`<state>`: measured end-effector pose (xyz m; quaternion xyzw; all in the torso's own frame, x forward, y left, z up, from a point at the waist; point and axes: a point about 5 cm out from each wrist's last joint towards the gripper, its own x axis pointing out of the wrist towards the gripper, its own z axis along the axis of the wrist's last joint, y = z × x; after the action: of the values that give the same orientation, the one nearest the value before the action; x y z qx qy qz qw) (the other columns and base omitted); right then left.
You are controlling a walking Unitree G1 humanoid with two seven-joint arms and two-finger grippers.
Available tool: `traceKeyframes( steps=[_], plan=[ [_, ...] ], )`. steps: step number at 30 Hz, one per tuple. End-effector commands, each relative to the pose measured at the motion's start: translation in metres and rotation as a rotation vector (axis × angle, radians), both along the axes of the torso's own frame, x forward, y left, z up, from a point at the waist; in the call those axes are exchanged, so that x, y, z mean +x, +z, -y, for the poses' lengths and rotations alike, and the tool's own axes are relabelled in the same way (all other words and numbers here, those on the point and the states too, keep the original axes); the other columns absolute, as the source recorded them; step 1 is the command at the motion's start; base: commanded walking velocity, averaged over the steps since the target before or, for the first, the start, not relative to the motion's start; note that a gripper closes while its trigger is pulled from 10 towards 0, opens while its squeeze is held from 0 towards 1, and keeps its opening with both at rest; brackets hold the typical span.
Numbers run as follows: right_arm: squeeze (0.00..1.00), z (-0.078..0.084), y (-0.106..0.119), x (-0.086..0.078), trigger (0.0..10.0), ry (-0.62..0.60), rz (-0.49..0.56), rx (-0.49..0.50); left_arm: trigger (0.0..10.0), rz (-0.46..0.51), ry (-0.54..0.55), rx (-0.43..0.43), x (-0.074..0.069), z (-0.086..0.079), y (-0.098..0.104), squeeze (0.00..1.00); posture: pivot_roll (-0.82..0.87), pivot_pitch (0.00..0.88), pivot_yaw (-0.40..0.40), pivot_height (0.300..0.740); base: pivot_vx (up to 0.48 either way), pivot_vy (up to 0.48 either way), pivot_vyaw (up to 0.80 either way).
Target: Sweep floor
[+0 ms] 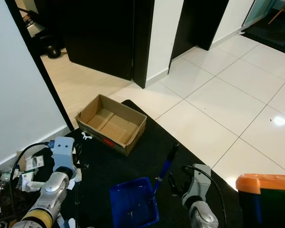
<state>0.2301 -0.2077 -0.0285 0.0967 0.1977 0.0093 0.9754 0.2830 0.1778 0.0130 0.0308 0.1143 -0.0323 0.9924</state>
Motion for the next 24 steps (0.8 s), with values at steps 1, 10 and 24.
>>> traceKeyframes(
  steps=[1, 10, 24],
  plan=[
    [0.0, 0.003, -0.004, -0.004, 10.0, -0.015, -0.031, 0.011, 10.0, -0.235, 0.053, -0.006, -0.034, -0.005, -0.041, 0.0, 0.03, 0.124, -0.043, 0.74, 0.0, 0.0, 0.0],
    [0.0, 0.0, -0.002, 0.002, 10.0, -0.014, -0.029, 0.013, 10.0, -0.234, 0.047, -0.002, -0.029, -0.007, -0.038, 0.0, 0.02, 0.118, -0.032, 0.74, 0.0, 0.0, 0.0],
    [0.0, -0.001, 0.0, 0.007, 10.0, -0.02, -0.022, 0.018, 10.0, -0.247, 0.033, 0.006, -0.025, -0.006, -0.037, 0.0, 0.01, 0.104, 0.004, 0.74, 0.0, 0.0, 0.0]
  ],
)
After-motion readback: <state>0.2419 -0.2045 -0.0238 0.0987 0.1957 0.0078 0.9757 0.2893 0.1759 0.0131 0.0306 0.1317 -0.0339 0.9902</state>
